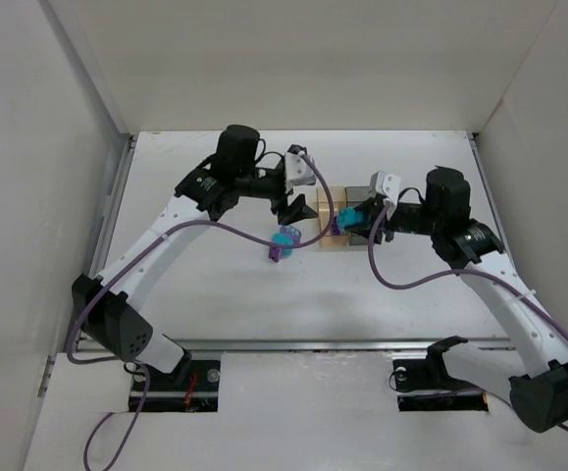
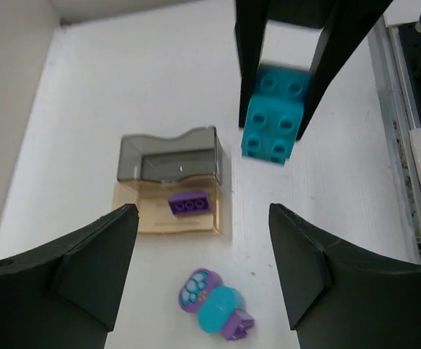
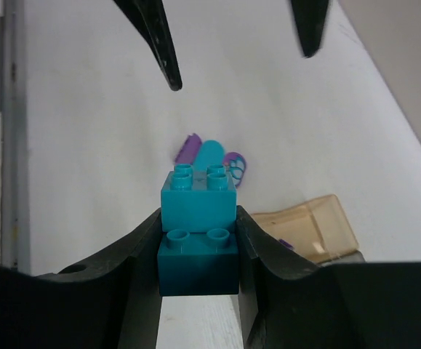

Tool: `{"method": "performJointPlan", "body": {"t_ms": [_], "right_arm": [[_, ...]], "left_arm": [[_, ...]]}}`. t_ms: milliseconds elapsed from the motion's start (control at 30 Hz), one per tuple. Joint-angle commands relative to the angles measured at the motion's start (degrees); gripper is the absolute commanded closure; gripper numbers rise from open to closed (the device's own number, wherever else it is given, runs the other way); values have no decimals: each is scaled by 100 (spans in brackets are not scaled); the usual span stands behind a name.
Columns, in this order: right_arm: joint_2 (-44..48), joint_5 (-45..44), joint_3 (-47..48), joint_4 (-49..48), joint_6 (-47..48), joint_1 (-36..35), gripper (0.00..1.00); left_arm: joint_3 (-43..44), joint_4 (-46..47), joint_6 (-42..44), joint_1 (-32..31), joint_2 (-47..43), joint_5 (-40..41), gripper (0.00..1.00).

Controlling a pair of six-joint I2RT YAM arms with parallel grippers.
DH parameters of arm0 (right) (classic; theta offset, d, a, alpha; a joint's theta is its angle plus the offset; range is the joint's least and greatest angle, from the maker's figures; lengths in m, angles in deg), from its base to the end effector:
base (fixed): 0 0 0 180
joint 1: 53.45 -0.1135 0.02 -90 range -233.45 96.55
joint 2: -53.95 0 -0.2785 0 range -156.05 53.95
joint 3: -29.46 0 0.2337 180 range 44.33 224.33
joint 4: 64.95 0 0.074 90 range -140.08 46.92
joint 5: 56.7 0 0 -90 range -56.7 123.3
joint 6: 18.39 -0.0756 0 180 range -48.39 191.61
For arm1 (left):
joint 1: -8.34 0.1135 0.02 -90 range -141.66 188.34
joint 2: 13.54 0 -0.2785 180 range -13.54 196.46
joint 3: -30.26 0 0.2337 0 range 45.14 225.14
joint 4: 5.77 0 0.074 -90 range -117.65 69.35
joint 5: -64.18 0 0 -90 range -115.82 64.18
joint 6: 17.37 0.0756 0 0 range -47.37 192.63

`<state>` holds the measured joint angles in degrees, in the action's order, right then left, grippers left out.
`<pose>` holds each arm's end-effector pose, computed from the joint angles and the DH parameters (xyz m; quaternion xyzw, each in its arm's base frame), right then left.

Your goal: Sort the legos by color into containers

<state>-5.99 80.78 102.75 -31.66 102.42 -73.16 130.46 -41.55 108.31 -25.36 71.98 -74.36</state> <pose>0.1935 0.1285 0.3658 -0.5288 0.5793 0.2773 0.5549 0.2515 -0.2358 0.4057 0.6190 0.4858 -0.3300 0.5215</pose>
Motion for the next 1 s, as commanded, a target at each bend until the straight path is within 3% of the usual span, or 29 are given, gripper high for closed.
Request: {"method": "performJointPlan", "body": {"t_ms": [0,100,400,600,733,967], "right_arm": [[-157,1149,442,206,444,-95,100],[-298,1071,540,347,496,-261,100],[-404,851,610,409,496,-596,100],[-351,630,610,409,496,-728,100],[-351,420,610,356,435,-728,100],[-413,288,768,356,382,-728,100]], "left_arm": [[274,-247,1116,-225,-61,-667,31],[415,-247,1187,-453,-123,-377,24],[284,-598,1565,-823,-185,29,21],[538,-1133,1565,-823,-70,-42,38],[714,-1706,1968,-823,35,-236,36],[784,-1759,1741,-823,158,-403,31]]}}
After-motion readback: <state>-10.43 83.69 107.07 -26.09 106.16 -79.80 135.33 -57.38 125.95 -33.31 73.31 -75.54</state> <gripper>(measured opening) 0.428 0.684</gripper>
